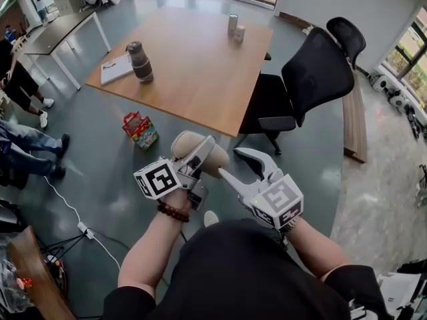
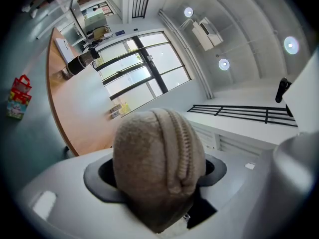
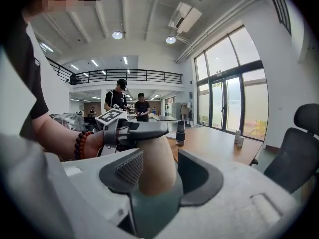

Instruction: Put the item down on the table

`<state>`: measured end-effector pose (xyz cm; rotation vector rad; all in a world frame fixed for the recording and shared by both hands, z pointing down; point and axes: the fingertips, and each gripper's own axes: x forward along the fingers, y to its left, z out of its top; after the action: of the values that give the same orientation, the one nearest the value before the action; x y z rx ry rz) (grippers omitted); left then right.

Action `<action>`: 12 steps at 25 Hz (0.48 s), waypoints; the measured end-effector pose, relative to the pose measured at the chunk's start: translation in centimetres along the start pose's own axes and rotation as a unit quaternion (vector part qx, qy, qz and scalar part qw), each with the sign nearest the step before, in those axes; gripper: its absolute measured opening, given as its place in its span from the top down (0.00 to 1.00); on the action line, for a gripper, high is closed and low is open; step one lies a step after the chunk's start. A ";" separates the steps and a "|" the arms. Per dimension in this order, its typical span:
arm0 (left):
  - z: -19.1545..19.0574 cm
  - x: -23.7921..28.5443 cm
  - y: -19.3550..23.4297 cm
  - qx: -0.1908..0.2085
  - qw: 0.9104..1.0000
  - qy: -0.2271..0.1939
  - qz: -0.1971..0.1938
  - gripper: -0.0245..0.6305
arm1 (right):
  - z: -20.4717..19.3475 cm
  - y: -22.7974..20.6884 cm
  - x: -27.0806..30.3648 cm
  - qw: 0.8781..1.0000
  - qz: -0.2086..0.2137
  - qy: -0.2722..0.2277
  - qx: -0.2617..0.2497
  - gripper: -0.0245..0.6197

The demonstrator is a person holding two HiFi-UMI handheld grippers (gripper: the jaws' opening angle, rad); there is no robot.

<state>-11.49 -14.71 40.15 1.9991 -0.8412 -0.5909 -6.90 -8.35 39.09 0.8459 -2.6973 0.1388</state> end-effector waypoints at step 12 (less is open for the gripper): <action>3.3 1.8 2.7 -0.062 0.998 -0.011 -0.013 0.40 | -0.4 -0.5 5.8 0.996 0.051 0.042 -0.054 0.42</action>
<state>-13.39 -18.90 40.66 1.8954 -0.7741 -0.6641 -11.01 -11.84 41.32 0.6557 -2.6436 0.0503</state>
